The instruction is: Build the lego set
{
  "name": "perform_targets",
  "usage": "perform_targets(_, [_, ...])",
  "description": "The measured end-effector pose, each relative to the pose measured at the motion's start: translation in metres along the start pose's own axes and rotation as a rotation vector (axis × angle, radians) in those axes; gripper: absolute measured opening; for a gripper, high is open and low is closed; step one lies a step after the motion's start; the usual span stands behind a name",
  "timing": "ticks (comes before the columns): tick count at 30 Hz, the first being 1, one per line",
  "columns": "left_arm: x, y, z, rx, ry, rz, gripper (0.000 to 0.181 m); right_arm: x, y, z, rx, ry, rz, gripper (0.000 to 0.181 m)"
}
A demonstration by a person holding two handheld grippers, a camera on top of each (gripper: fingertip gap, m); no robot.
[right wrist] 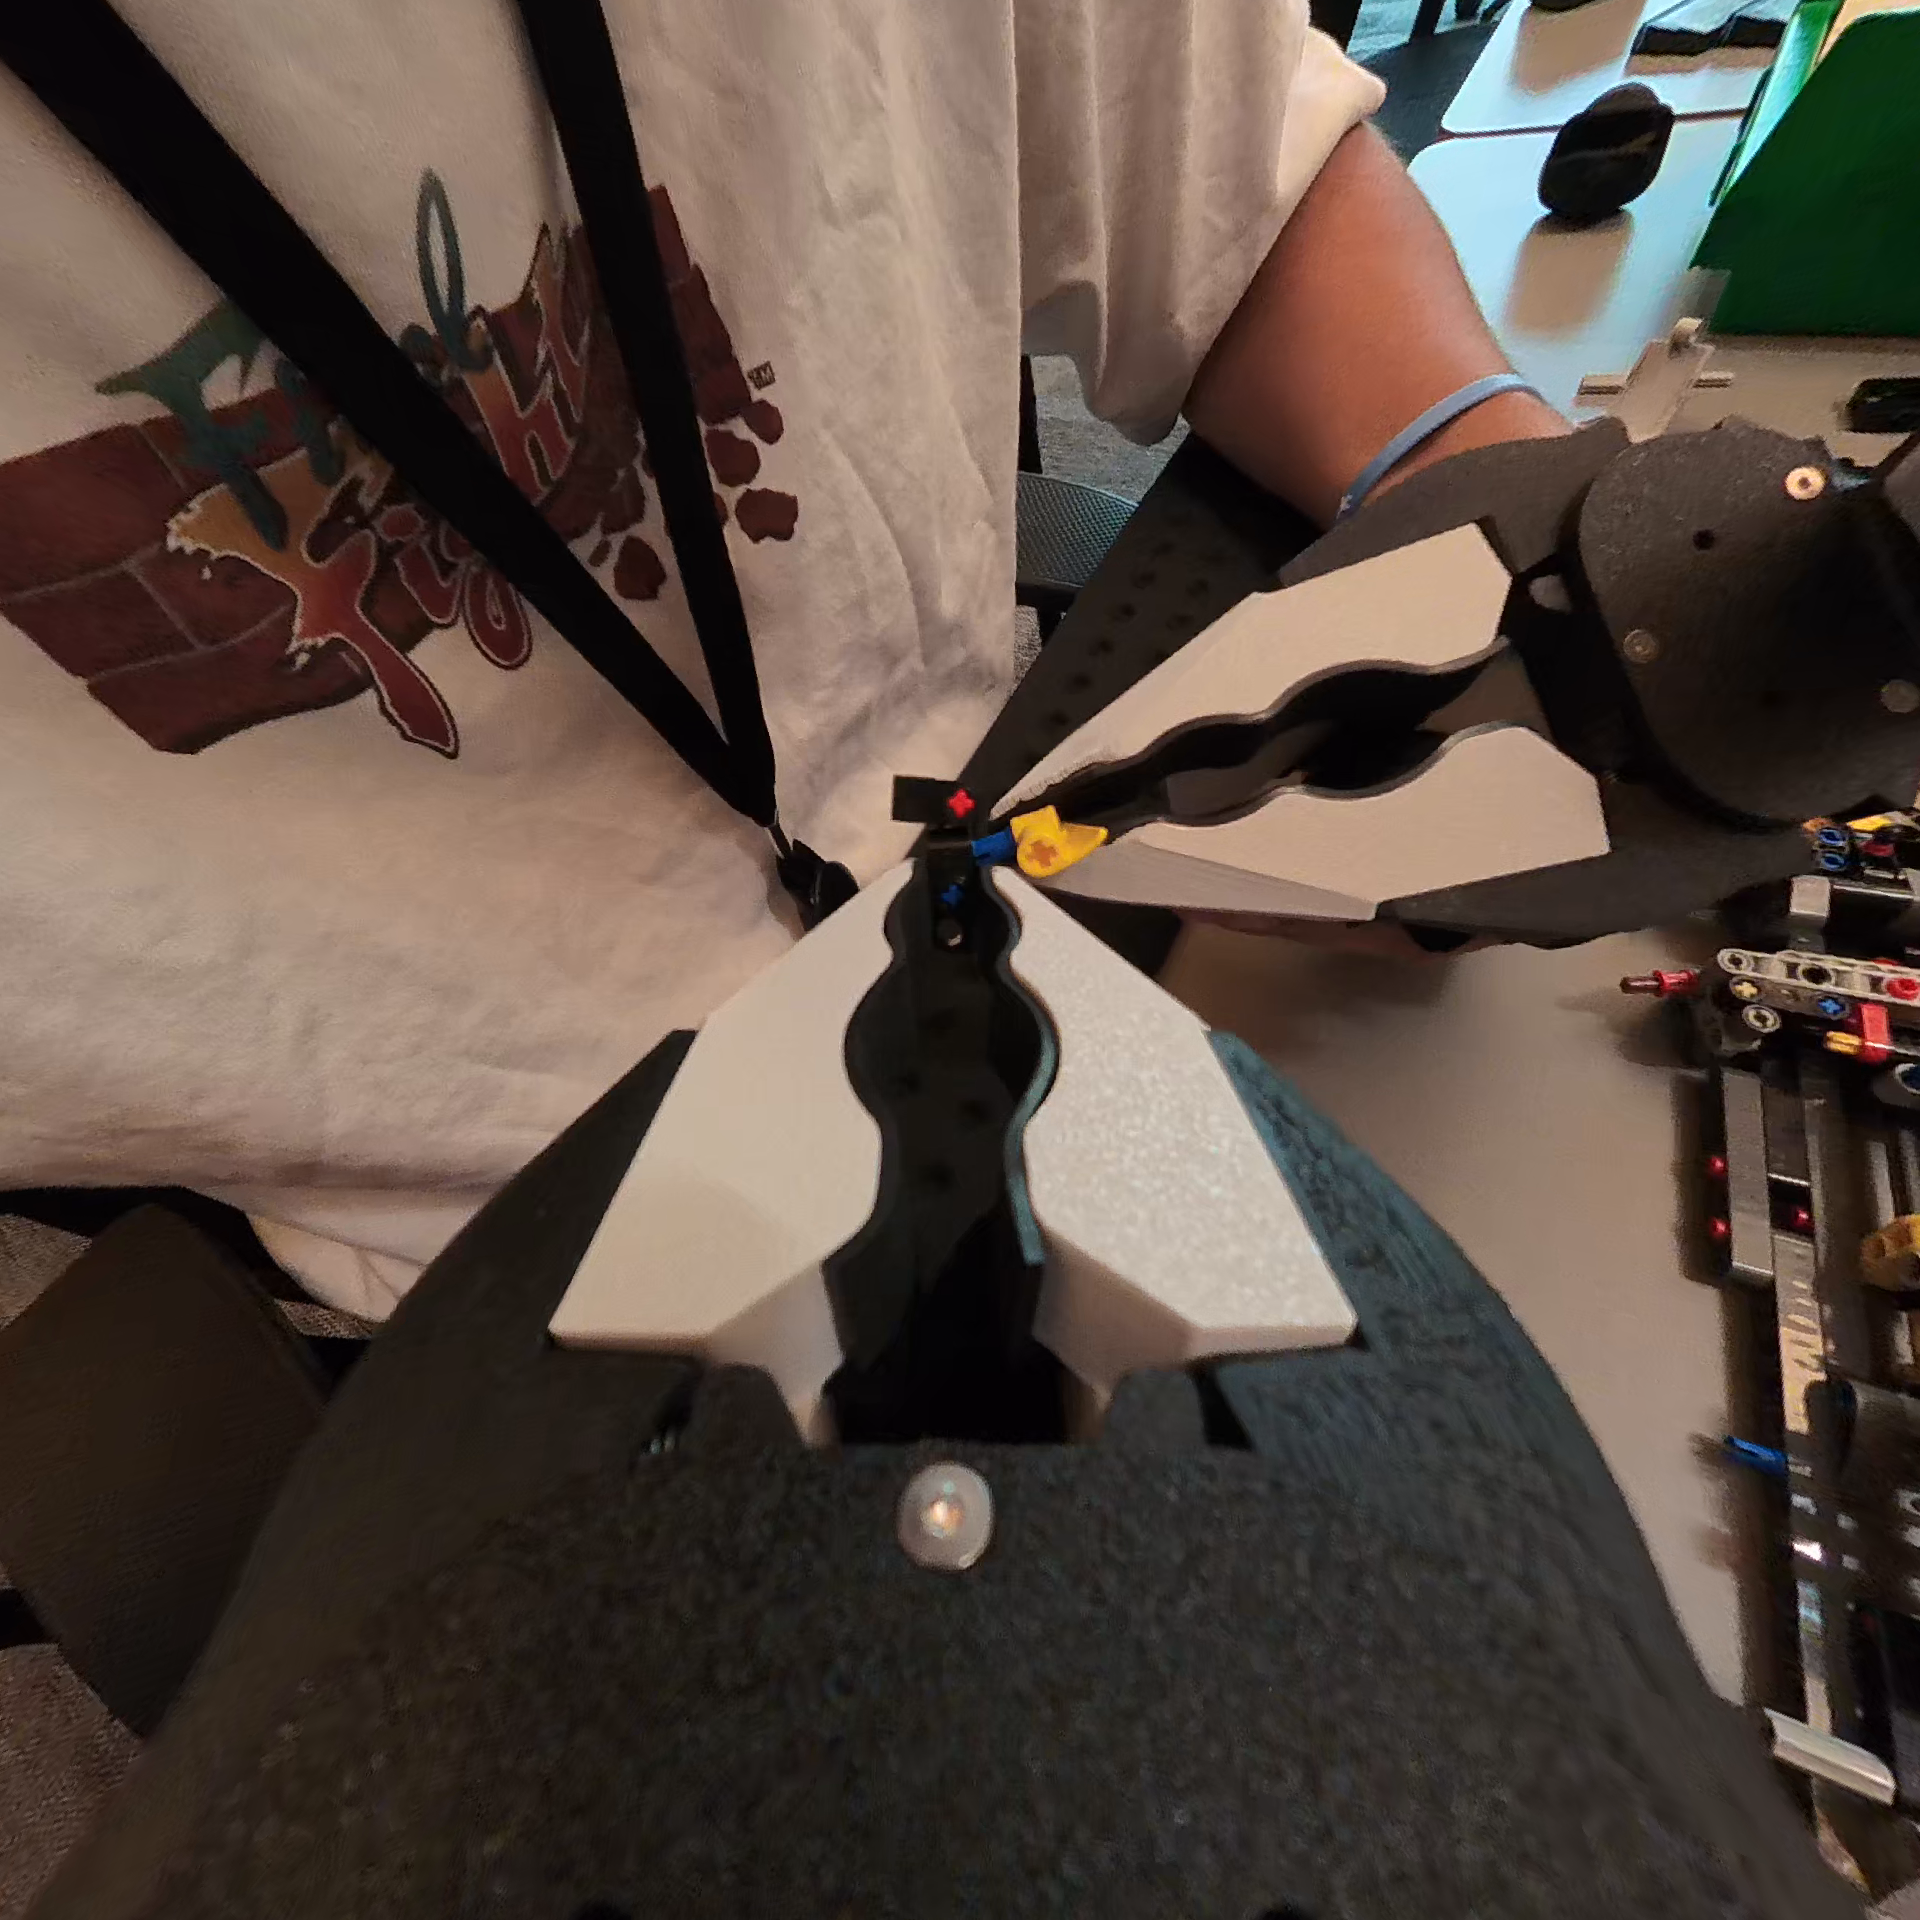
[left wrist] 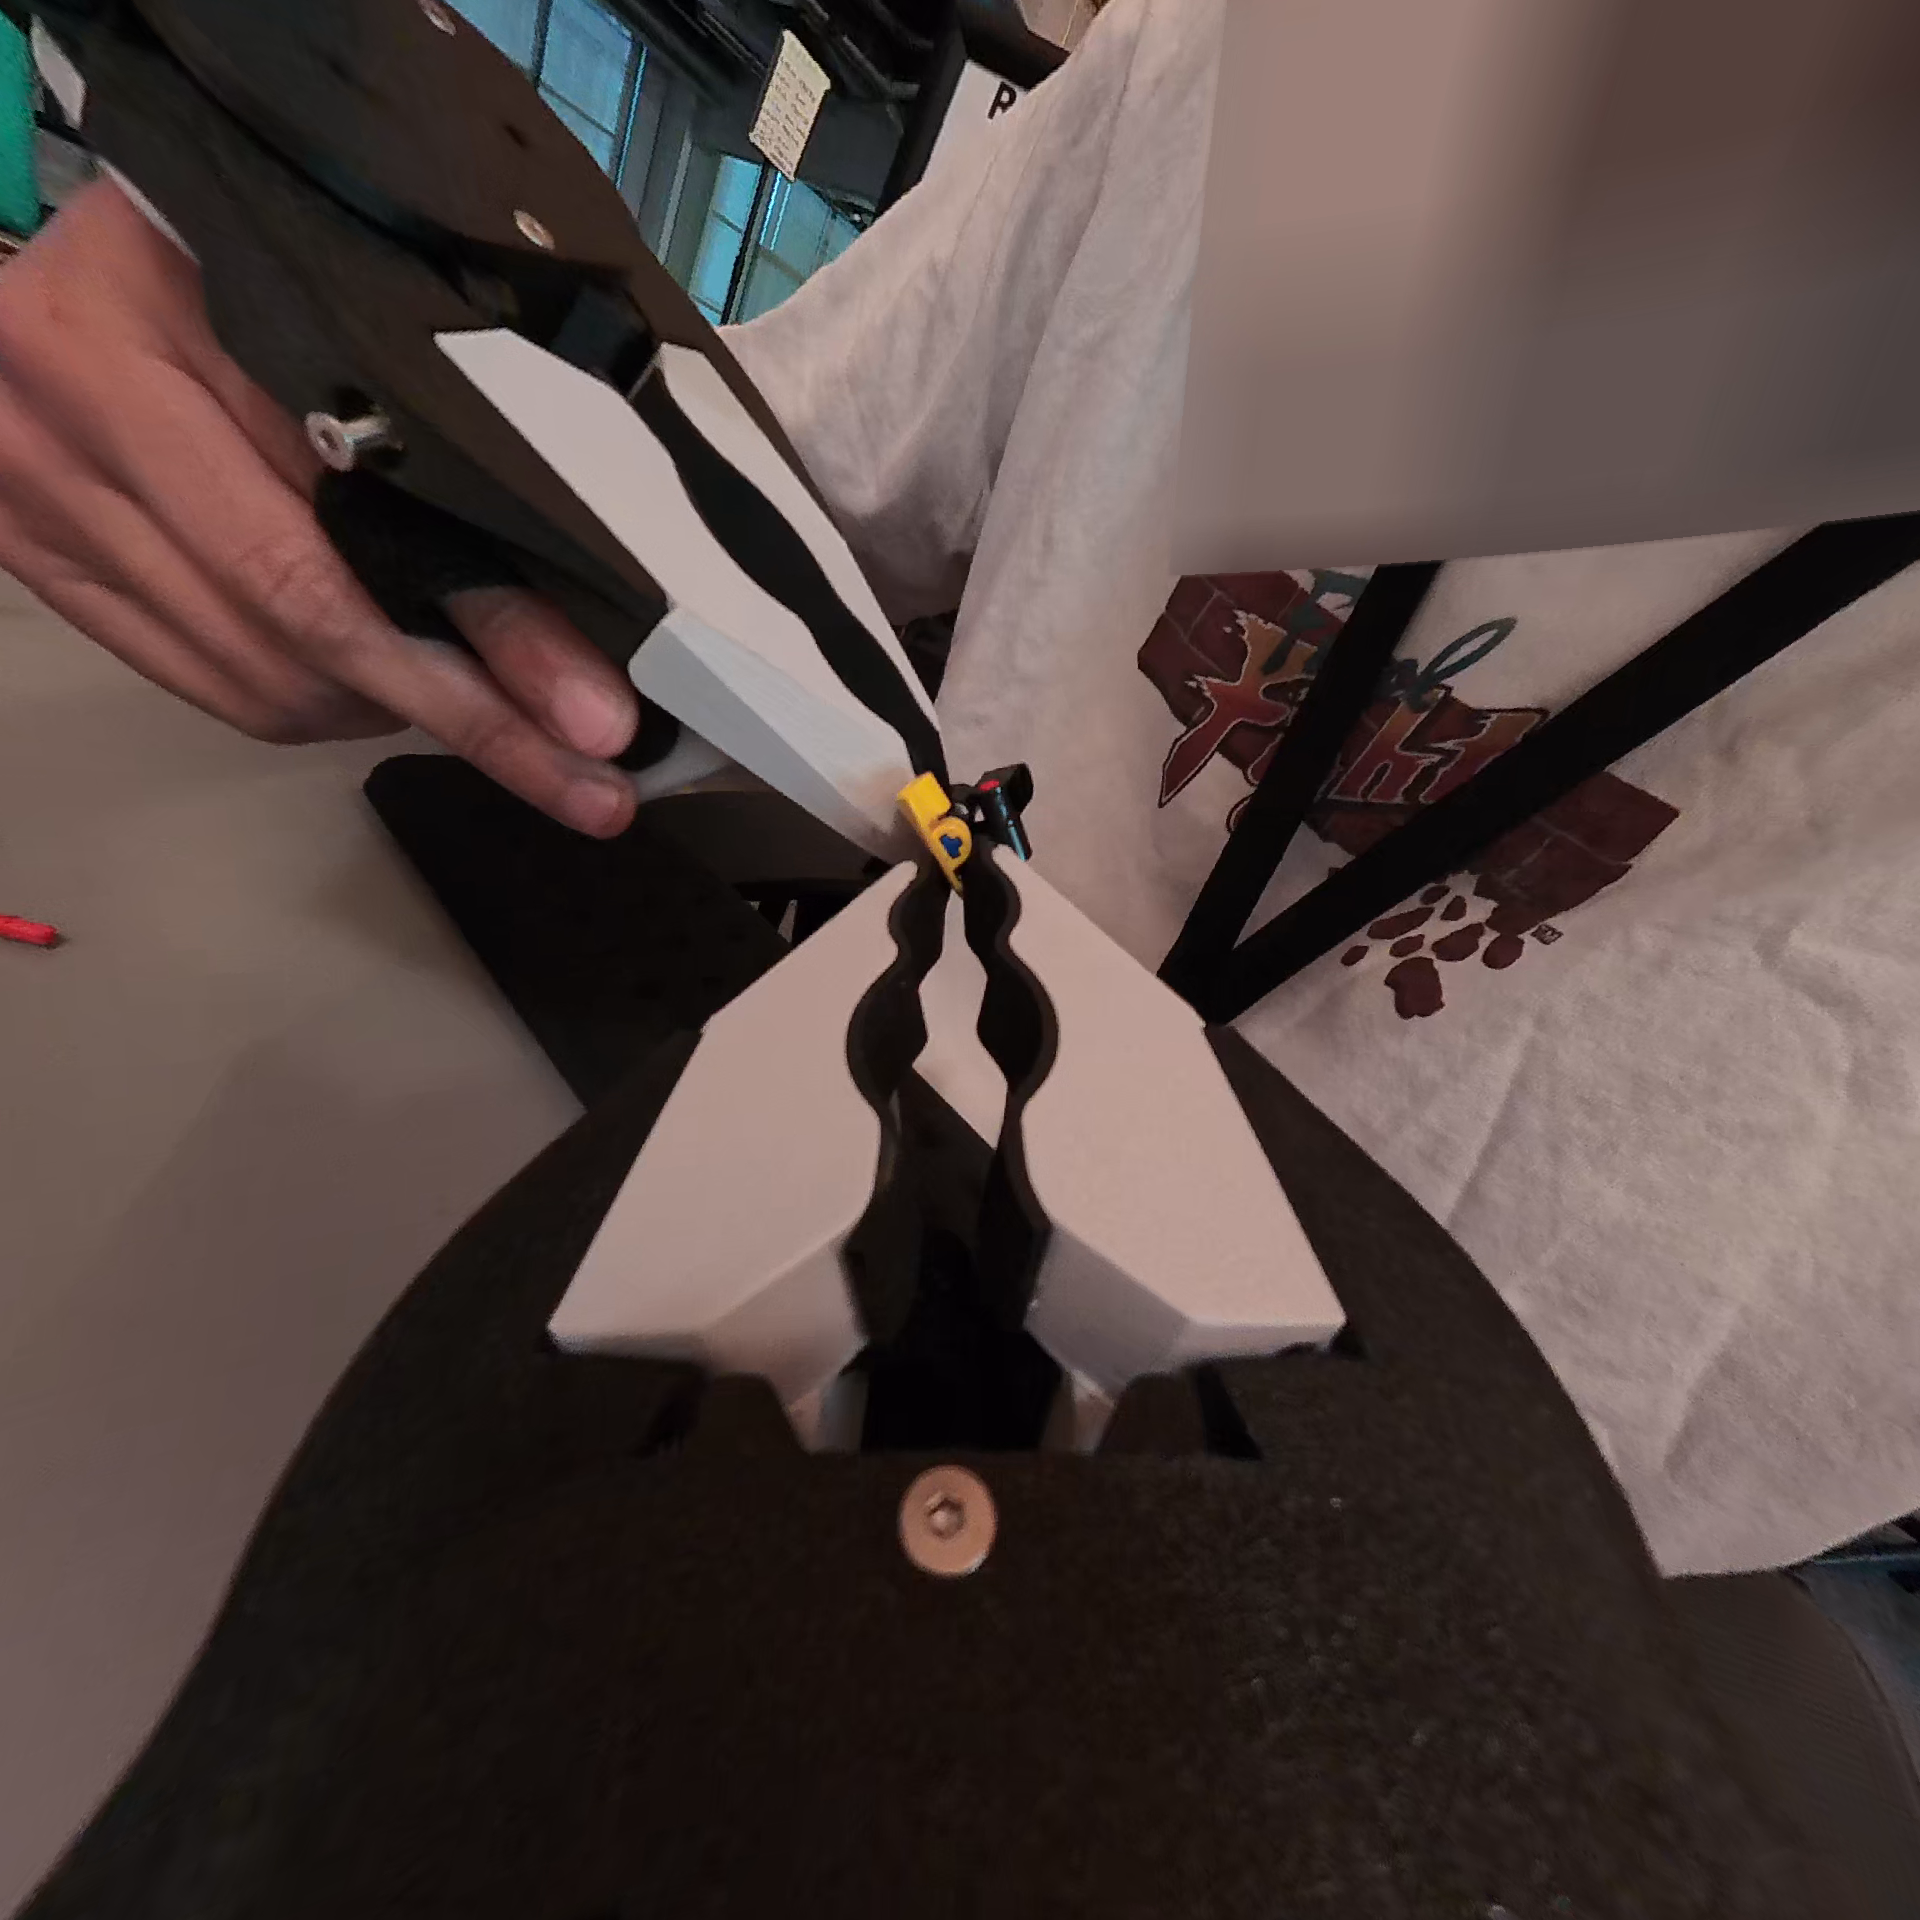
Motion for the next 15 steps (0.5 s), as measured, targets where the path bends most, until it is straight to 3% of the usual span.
perform_targets(15, [0.000, -0.010, 0.002, -0.096, 0.021, 0.002, 0.002, 0.003, -0.008, -0.008, -0.049, -0.007, 0.020, 0.007])
Point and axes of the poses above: each gripper's, where its closed fingertips meet, z back along the fingers, y out of its top, x = y × z across the jaws, the point moved 2 cm from there along z, back along the fingers, and after that the axes turned 2 degrees about -z, right-handed, at the moved point
